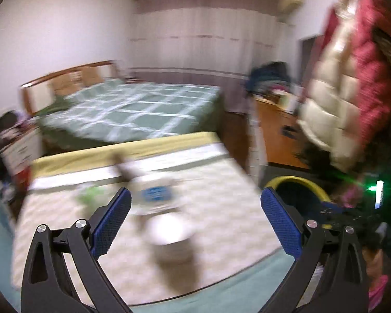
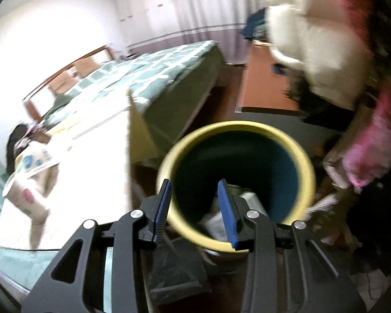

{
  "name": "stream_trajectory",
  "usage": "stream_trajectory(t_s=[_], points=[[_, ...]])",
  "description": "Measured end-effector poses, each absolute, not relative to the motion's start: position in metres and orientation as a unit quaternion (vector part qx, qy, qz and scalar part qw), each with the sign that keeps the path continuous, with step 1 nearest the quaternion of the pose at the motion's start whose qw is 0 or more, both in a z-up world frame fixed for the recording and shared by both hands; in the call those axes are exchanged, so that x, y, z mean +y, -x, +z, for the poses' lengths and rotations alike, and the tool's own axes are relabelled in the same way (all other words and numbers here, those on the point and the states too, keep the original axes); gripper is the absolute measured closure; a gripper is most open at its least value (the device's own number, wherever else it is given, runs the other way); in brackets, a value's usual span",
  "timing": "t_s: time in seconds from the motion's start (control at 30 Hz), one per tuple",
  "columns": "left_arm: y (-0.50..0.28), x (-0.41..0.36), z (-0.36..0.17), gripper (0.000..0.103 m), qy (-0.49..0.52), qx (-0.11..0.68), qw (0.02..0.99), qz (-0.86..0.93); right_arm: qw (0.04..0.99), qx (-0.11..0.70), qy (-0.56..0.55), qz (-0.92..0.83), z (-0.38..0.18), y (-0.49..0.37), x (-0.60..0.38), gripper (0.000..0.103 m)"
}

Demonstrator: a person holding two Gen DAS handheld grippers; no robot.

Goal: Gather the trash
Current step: 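Carry the flower-printed box over the yellow bin and open the left gripper, then grasp the white tissue beside the brown tray with the right gripper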

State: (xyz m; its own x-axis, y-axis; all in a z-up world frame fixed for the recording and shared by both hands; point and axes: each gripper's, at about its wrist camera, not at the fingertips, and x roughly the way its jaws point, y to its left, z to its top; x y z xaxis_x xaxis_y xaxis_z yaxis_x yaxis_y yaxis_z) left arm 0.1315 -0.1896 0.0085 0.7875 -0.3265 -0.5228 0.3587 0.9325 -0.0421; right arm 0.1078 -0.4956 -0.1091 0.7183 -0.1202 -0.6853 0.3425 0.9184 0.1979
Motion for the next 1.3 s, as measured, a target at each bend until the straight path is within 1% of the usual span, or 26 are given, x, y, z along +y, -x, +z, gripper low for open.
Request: stream_trajectory(t_s=[0.2, 0.37, 0.6, 0.8, 1.07, 1.3], points=[[-0.131, -0.091, -0.001, 0.005, -0.008, 0.276, 0.958, -0.073, 0.923, 0.362, -0.126, -0.039, -0.095, -0.15, -0.427, 0.067], [-0.139, -0.051, -0.011, 0.005, 0.01, 0.282, 0.958, -0.047, 0.926, 0.364, -0.101, 0.023, -0.076, -0.192, -0.376, 0.067], [-0.153, -0.047, -0.024, 0.005, 0.003, 0.289, 0.957, -0.032, 0.923, 0.364, -0.066, 0.103, -0.044, -0.253, -0.315, 0.067], [-0.183, -0.034, -0.032, 0.005, 0.001, 0.298, 0.955, 0.003, 0.91, 0.388, -0.029, 0.145, -0.04, -0.302, -0.275, 0.067], [-0.229, -0.022, -0.04, 0.005, 0.009, 0.313, 0.949, 0.024, 0.887, 0.424, 0.031, 0.179, -0.052, -0.347, -0.233, 0.067], [-0.253, -0.023, -0.053, 0.005, 0.008, 0.326, 0.945, 0.019, 0.871, 0.45, 0.067, 0.184, -0.069, -0.37, -0.221, 0.067]])
